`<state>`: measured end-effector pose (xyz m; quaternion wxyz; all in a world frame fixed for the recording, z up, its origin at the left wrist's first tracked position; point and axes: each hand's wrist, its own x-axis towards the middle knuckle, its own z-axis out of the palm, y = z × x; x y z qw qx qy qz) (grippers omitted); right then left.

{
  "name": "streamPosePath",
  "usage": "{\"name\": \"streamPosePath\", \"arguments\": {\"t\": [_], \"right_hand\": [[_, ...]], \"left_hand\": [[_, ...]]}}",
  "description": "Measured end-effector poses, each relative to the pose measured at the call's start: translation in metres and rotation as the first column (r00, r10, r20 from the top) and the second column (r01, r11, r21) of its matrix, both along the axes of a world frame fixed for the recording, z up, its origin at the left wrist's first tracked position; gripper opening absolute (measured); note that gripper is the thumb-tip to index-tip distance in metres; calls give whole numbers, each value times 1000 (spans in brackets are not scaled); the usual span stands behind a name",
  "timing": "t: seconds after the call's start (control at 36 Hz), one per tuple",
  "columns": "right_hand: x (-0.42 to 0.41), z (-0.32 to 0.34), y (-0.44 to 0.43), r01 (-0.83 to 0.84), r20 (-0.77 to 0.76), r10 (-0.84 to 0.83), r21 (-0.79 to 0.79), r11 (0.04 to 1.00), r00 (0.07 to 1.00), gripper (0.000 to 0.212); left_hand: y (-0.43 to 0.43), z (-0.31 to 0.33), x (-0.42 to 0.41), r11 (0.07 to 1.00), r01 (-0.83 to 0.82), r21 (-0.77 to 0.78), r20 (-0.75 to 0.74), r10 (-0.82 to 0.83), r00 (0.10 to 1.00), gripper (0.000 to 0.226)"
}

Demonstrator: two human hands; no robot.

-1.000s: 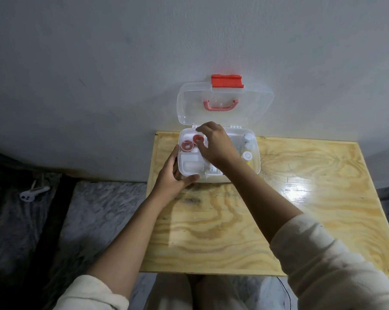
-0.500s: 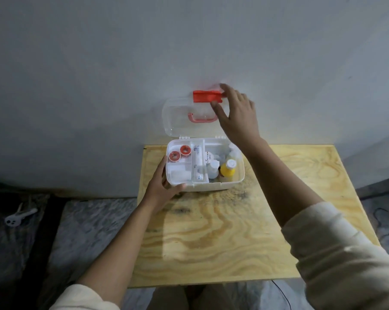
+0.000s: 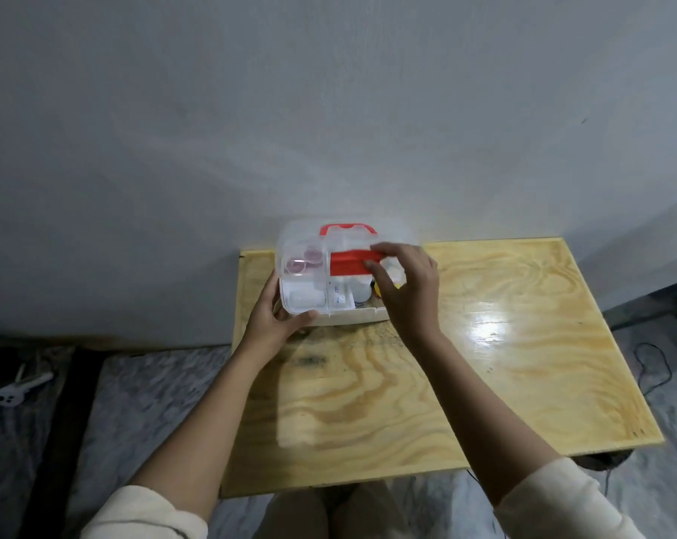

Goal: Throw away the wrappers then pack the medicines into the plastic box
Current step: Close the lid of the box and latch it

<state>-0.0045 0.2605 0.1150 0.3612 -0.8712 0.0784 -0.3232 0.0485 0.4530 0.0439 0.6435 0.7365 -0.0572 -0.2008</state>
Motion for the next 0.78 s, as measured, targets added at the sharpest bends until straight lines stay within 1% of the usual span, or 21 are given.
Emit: {"name": "streamPosePath", "arguments": {"t": [0.06, 0.14, 0.22, 0.31, 0.42, 0.47, 0.61, 0.72, 0.78], "right_hand": [[-10, -9, -1, -50, -11, 49, -15, 999, 999, 13], [-19, -20, -6, -118, -82, 113, -65, 991, 990, 16], [-26, -29, -8, -143, -130, 129, -107, 984, 983, 15], [-26, -33, -11, -124, -141, 106, -122, 985, 984, 17], [-30, -36, -11, -134, -157, 105, -190, 972, 982, 18], [-39, -50, -11, -169, -196, 127, -214, 962, 972, 19], [-47, -57, -13, -228, -227, 172, -251, 941, 959, 28], [-41, -54, -14, -222, -239, 162, -253, 942, 958, 31], [-35, -51, -16, -216, -278, 144, -250, 944, 950, 35]], "left_hand": [[-1, 2, 3, 1000, -7, -14, -10, 7, 1000, 88], [-3, 7, 10, 998, -25, -58, -5, 24, 1000, 91], [-2, 8, 13, 998, -38, -46, 14, 39, 999, 95], [-3, 8, 15, 999, -33, -35, 35, 34, 999, 91], [-1, 9, 12, 999, 33, -32, 52, -31, 998, 94], [0, -3, 5, 996, 87, -28, 4, -87, 996, 100], [-2, -1, -1, 995, 88, -35, -24, -89, 996, 103], [-5, -1, -4, 998, 42, 42, -1, -42, 999, 105], [-5, -1, -2, 996, 20, 82, 11, -21, 1000, 110]]}}
